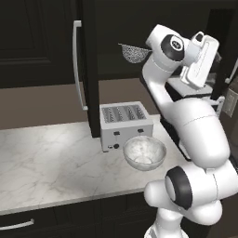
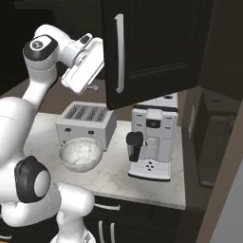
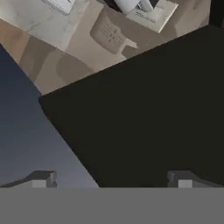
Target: Open the cabinet and setup a tea strainer by placing it in the bowl upright.
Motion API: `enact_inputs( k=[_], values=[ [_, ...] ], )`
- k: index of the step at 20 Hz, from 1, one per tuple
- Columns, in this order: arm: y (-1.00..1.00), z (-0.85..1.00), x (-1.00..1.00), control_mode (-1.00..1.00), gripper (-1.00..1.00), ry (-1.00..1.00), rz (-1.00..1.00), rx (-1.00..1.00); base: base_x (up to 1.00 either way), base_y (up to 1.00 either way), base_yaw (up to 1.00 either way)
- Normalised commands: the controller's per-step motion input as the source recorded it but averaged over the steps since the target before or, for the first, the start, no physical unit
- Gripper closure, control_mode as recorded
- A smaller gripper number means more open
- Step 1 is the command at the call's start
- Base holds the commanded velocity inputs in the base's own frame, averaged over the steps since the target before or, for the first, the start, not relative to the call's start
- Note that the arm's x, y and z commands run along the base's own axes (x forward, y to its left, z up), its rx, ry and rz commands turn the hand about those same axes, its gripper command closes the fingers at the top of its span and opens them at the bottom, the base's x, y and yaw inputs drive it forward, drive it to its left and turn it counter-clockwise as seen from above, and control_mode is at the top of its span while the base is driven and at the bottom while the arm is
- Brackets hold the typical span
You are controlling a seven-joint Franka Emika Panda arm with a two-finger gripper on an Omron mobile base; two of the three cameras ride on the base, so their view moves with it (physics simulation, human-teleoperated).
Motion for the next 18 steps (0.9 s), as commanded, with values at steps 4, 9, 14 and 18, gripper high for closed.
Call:
enact_inputs(
  k=[4, 9, 14, 18],
  values=[
    [-0.47, 0.04, -0.8, -1.0, -1.0, -0.18, -0.22, -0.03, 0.0, 0.0, 0.0],
    [-0.44, 0.06, -0.64, -1.0, -1.0, -0.18, -0.21, -0.02, 0.0, 0.0, 0.0],
    [-0.35, 0.07, -0.48, -1.0, -1.0, -0.2, -0.16, -0.03, 0.0, 0.0, 0.0],
    [-0.3, 0.05, -0.34, -1.0, -1.0, -0.17, -0.12, -0.03, 0.0, 0.0, 0.0]
  ],
)
